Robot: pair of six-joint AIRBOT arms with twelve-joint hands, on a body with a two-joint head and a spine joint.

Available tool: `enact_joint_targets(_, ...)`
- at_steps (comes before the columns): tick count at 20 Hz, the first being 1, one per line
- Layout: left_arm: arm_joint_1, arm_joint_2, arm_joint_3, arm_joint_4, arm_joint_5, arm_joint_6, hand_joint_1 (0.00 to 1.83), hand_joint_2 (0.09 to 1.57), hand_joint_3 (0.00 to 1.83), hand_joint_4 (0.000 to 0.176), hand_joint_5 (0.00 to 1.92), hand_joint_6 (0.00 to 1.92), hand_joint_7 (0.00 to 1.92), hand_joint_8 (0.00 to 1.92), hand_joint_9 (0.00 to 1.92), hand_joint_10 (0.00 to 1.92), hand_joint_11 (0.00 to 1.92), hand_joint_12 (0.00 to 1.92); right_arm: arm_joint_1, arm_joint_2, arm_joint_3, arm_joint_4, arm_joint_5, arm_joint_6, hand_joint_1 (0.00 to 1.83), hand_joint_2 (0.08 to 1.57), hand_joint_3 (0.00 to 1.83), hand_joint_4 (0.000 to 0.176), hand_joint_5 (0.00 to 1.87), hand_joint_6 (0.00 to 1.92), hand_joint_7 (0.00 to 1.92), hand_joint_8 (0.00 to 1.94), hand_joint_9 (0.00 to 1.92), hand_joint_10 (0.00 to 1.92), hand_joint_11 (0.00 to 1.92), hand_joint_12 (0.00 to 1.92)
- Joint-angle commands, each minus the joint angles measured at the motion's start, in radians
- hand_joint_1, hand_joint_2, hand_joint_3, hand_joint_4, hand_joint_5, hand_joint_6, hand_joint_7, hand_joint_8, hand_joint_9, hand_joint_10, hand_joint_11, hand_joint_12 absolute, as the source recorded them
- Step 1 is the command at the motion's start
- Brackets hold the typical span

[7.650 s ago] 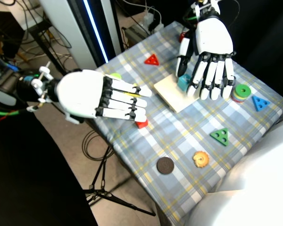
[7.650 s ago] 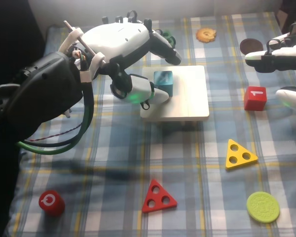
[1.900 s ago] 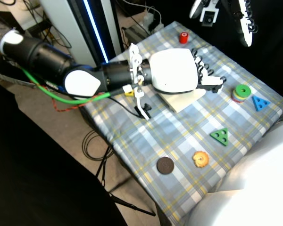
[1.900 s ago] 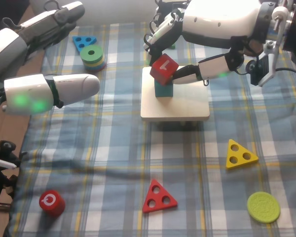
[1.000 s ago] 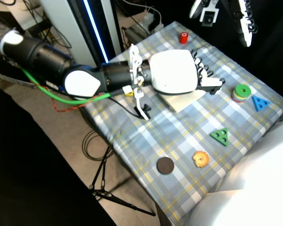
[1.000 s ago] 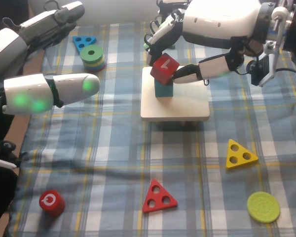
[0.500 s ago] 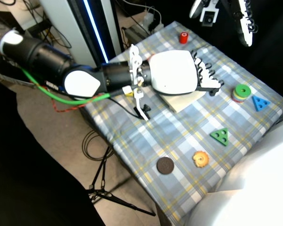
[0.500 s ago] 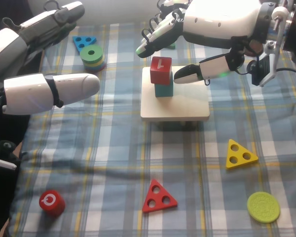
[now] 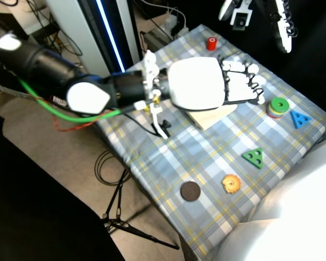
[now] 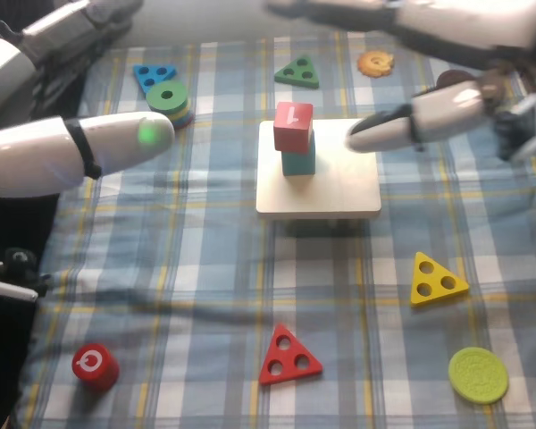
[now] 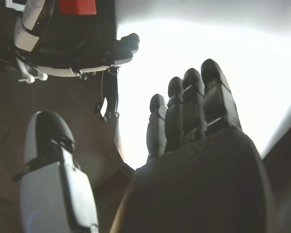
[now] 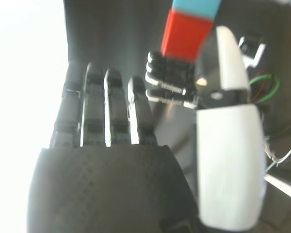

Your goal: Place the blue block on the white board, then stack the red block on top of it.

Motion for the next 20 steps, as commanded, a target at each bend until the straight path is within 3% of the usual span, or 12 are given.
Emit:
enact_joint_targets(1,-0.006,0.011,0.001,0.020,-0.198,-0.030,0.71,0.85,0.00,0.097,0.17,0.00,0.10,0.01,0.04,0.01,0.00,0.10,-0.012,0.023,-0.023,0.107,0.207,-0.031,0.68,0.98,0.00,0.094,0.03,0.00,0.12,0.01,0.10,0.01,0.00,0.05)
enact_joint_targets(8,0.039,0.015,0.033,0.101,-0.493,-0.340,0.23,1.12,0.02,0.000,0.02,0.00,0.33,0.01,0.33,0.02,0.00,0.75,-0.303,0.188,-0.236,0.452,0.737,-0.237,0.59,1.21,0.00,0.000,0.15,0.00,0.44,0.01,0.54,0.01,0.35,0.42)
enact_joint_targets(10,0.046,0.010,0.039,0.111,-0.550,-0.382,0.07,1.22,0.02,0.000,0.10,0.01,0.32,0.00,0.35,0.00,0.00,0.79,-0.339,0.202,-0.268,0.484,0.832,-0.280,0.59,1.26,0.00,0.012,0.24,0.01,0.38,0.00,0.46,0.00,0.16,0.61)
enact_joint_targets(11,0.046,0.005,0.046,0.120,-0.579,-0.412,0.05,1.23,0.02,0.000,0.07,0.00,0.28,0.00,0.38,0.01,0.07,0.83,-0.344,0.209,-0.283,0.485,0.871,-0.302,0.56,1.27,0.00,0.099,0.29,0.01,0.22,0.00,0.24,0.00,0.03,0.30)
enact_joint_targets(12,0.047,-0.012,0.060,0.124,-0.597,-0.435,0.01,1.27,0.01,0.015,0.06,0.00,0.21,0.00,0.37,0.00,0.08,0.82,-0.358,0.215,-0.298,0.488,0.916,-0.325,0.50,1.31,0.01,0.052,0.26,0.00,0.06,0.00,0.05,0.00,0.01,0.06)
enact_joint_targets(14,0.037,-0.046,0.100,0.114,-0.624,-0.495,0.14,1.29,0.00,0.088,0.22,0.02,0.12,0.01,0.26,0.01,0.00,0.60,-0.367,0.234,-0.345,0.499,0.924,-0.392,0.06,1.16,0.00,0.164,0.04,0.00,0.00,0.00,0.00,0.00,0.00,0.00)
enact_joint_targets(15,0.040,-0.049,0.103,0.108,-0.652,-0.515,0.28,1.33,0.00,0.129,0.33,0.02,0.24,0.01,0.27,0.00,0.00,0.46,-0.359,0.239,-0.355,0.489,0.924,-0.411,0.32,1.22,0.00,0.073,0.22,0.08,0.11,0.03,0.03,0.01,0.00,0.00)
enact_joint_targets(16,0.038,-0.042,0.092,0.106,-0.656,-0.534,0.28,1.35,0.01,0.054,0.38,0.01,0.32,0.01,0.32,0.01,0.00,0.55,-0.343,0.241,-0.359,0.473,0.924,-0.413,0.42,1.20,0.00,0.078,0.33,0.06,0.33,0.03,0.22,0.05,0.00,0.00)
enact_joint_targets(17,0.019,-0.037,0.081,0.110,-0.656,-0.503,0.05,1.53,0.03,0.000,0.16,0.00,0.22,0.00,0.31,0.00,0.06,0.83,-0.340,0.247,-0.362,0.464,0.925,-0.413,0.65,1.12,0.07,0.000,0.58,0.01,0.69,0.01,0.58,0.17,0.08,1.08)
enact_joint_targets(18,0.003,-0.030,0.071,0.114,-0.656,-0.493,0.10,1.56,0.09,0.060,0.39,0.09,0.22,0.00,0.21,0.00,0.01,0.60,-0.340,0.253,-0.367,0.466,0.925,-0.411,0.58,1.31,0.05,0.000,0.50,0.00,0.55,0.00,0.34,0.37,0.02,1.46)
enact_joint_targets(19,-0.029,-0.014,0.066,0.130,-0.657,-0.521,0.55,1.50,0.03,0.057,0.39,1.49,0.32,0.01,0.24,0.01,0.00,0.67,-0.315,0.284,-0.393,0.462,0.926,-0.408,0.43,1.30,0.01,0.000,0.63,0.04,0.76,0.04,0.66,0.45,0.37,1.41)
enact_joint_targets(20,-0.056,-0.010,0.063,0.130,-0.657,-0.523,0.61,1.53,0.01,0.021,0.34,1.83,0.41,0.03,0.24,0.01,0.00,0.53,-0.299,0.319,-0.419,0.462,0.926,-0.408,0.42,1.31,0.00,0.001,0.69,0.09,0.91,0.04,0.86,0.43,0.56,1.35)
